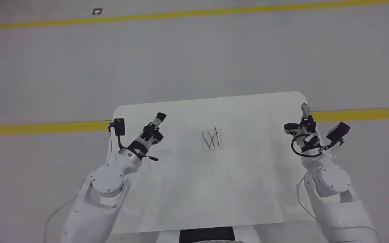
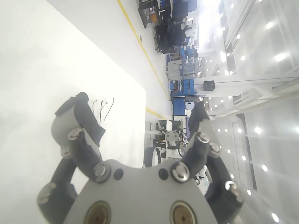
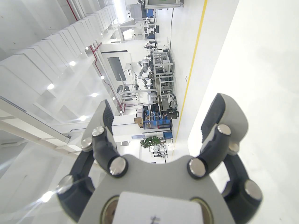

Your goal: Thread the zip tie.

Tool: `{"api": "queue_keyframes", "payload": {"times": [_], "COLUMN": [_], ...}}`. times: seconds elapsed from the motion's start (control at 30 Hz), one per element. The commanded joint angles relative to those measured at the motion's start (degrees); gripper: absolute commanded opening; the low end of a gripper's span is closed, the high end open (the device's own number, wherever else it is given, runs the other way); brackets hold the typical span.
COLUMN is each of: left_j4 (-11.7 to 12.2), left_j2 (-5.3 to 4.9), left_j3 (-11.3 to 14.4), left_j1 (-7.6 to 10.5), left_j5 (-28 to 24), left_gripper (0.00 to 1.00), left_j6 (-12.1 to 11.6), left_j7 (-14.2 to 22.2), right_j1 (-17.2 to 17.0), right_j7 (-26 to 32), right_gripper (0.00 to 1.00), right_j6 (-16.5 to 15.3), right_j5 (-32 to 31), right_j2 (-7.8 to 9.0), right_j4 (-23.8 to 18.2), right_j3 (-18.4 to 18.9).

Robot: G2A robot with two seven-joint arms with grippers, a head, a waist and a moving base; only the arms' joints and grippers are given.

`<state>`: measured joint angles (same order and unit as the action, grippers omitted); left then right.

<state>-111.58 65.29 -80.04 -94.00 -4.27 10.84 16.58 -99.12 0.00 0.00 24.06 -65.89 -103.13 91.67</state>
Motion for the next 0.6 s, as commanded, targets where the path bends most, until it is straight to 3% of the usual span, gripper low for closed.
{"api": "queue_keyframes", "payload": {"times": [0.0,0.07,0.13,0.2,0.3,0.57], "left_j4": [-1.6,-2.6,-2.8,-1.5,3.0,3.6], "left_j2": [-0.11,-0.16,-0.09,0.04,0.52,0.68], "left_j3": [1.2,3.8,6.2,9.3,13.3,13.7], "left_j1": [1.26,4.38,6.84,9.64,12.51,12.98], "left_j5": [2.7,6.0,8.3,11.8,16.2,16.5], "left_gripper": [1.00,1.00,1.00,1.00,1.00,1.00], "left_j6": [1.1,5.7,8.6,8.6,8.6,8.6], "left_j7": [1.7,4.8,6.6,8.7,10.4,10.1], "right_j1": [0.0,0.0,0.0,0.0,0.0,0.0], "right_j7": [0.0,0.0,0.0,0.0,0.0,0.0], "right_gripper": [1.00,1.00,1.00,1.00,1.00,1.00], "right_j6": [0.0,0.0,0.0,0.0,0.0,0.0], "right_j5": [0.0,0.0,0.0,0.0,0.0,0.0], "right_j2": [0.00,0.00,0.00,0.00,0.00,0.00], "right_j4": [0.0,0.0,0.0,0.0,0.0,0.0], "right_j3": [0.0,0.0,0.0,0.0,0.0,0.0]}}
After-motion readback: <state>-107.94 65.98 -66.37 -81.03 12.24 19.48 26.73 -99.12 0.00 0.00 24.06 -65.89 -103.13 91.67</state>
